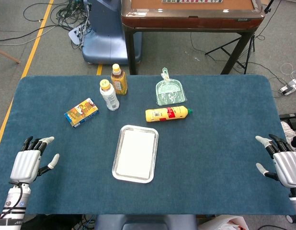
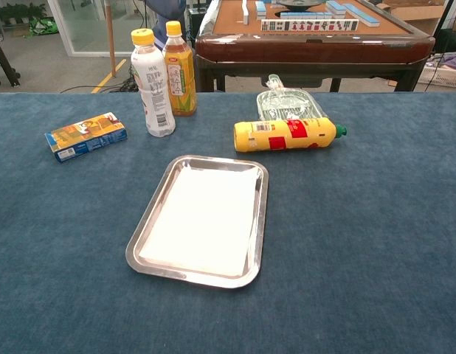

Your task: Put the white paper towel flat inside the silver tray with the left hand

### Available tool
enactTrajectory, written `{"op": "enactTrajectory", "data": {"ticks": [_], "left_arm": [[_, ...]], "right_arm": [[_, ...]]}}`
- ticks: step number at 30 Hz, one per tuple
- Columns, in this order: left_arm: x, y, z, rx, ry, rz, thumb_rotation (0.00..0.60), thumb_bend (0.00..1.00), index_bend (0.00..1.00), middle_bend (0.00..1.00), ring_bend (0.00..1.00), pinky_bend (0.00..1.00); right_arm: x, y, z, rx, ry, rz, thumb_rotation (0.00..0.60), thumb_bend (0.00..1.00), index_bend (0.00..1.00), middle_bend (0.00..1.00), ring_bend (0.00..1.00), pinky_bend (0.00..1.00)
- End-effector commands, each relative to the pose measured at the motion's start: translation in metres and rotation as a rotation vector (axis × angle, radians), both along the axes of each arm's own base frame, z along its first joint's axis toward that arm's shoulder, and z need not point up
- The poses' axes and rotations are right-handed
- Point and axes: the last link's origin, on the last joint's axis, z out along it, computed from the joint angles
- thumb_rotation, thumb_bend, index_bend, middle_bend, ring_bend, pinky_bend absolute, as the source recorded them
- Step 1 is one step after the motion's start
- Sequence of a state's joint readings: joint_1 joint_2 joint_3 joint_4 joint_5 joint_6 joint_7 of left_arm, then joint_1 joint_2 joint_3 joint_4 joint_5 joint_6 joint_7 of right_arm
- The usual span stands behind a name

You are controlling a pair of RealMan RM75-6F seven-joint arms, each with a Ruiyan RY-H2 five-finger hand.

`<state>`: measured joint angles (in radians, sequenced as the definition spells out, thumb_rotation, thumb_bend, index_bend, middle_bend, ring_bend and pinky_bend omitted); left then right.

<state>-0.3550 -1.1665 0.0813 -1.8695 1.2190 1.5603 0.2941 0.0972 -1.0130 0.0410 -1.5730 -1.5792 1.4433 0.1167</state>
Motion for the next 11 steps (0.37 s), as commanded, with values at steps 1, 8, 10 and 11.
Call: {"op": "enactTrajectory", "data": {"ticks": [1,8,10,11], "left_arm": [[-0.005,-0.015,0.003,0.031,-0.004,0.021,0.027,0.23,0.19,0.22,0.15,0.04],[-0.015,-0.036,0.007,0.070,0.008,0.060,0.045,0.23,0.19,0.22,0.15,0.03],[-0.016,-0.039,0.008,0.066,0.011,0.063,0.047,0.23,0.19,0.22,0.15,0.03],[-0.016,-0.039,0.008,0.066,0.010,0.064,0.050,0.23,0.19,0.22,0.15,0.03]], "right_arm": [[0.001,0.000,-0.001,-0.001,-0.008,0.008,0.600,0.26,0.18,0.24,0.10,0.18],[0.001,-0.001,-0.003,-0.004,-0.011,0.010,0.600,0.26,0.18,0.24,0.10,0.18],[0.002,-0.002,-0.003,-0.002,-0.010,0.012,0.600,0.26,0.18,0.24,0.10,0.18],[0.003,-0.002,-0.004,-0.002,-0.010,0.013,0.600,0.26,0.18,0.24,0.10,0.18]]}}
